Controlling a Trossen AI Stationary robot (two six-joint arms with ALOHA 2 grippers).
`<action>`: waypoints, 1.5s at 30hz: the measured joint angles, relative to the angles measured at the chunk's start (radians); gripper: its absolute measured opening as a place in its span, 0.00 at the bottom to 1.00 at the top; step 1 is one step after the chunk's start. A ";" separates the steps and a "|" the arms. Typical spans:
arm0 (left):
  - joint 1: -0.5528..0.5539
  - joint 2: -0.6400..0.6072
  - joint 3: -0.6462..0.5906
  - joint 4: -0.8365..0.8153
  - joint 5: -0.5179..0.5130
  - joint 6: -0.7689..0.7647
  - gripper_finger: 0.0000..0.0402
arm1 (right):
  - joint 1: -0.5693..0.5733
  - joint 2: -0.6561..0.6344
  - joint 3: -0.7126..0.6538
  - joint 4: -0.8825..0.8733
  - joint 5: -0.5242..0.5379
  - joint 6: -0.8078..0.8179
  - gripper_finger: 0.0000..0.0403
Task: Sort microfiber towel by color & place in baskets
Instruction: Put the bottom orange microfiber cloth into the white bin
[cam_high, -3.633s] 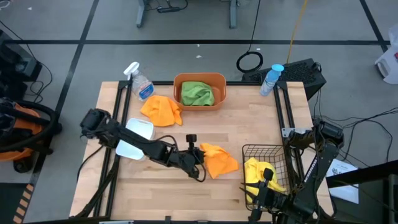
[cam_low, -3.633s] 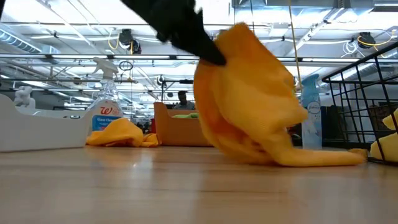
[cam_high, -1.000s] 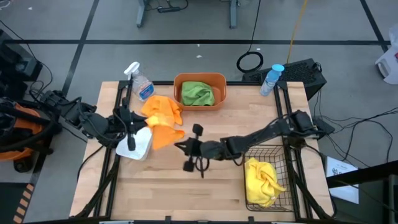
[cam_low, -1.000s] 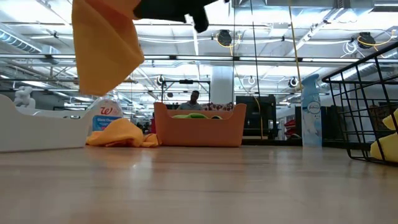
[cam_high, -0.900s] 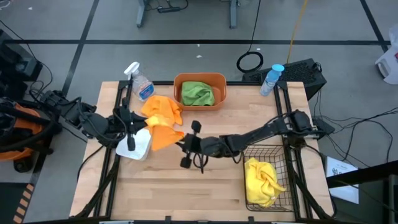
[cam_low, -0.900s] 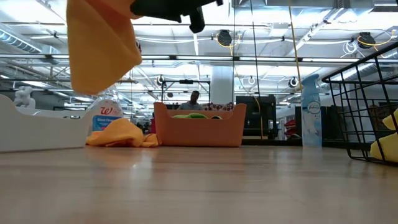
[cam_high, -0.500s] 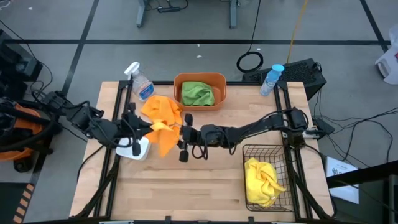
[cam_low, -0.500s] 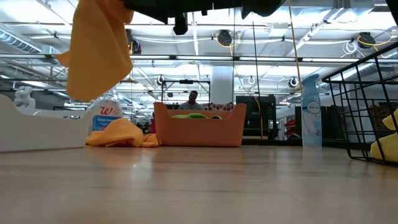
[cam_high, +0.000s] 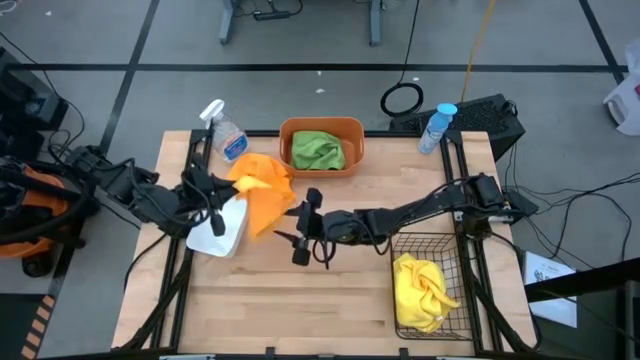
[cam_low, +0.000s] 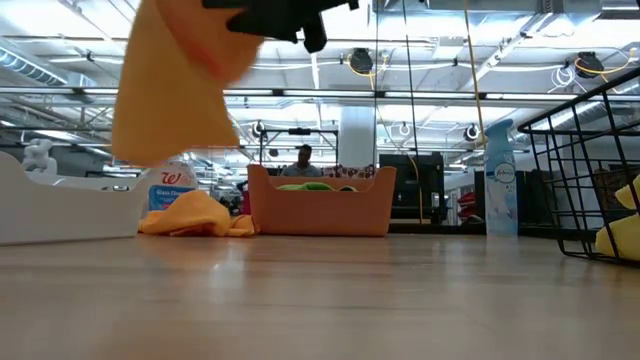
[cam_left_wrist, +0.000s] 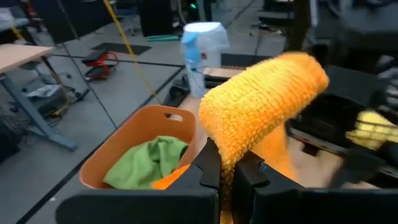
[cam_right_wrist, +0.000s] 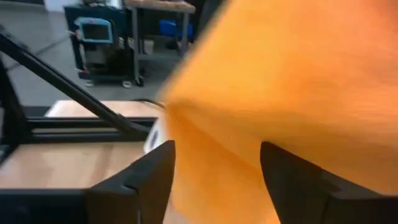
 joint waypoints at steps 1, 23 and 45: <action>0.000 -0.001 0.000 0.001 -0.009 -0.007 0.03 | 0.008 0.000 0.000 0.012 -0.002 0.000 0.58; 0.001 0.167 0.000 0.292 0.224 0.103 0.03 | -0.043 0.008 0.000 -0.207 0.025 0.140 0.66; 0.002 0.137 0.051 0.227 0.488 0.225 0.03 | 0.014 0.002 -0.001 -0.372 0.004 0.047 0.66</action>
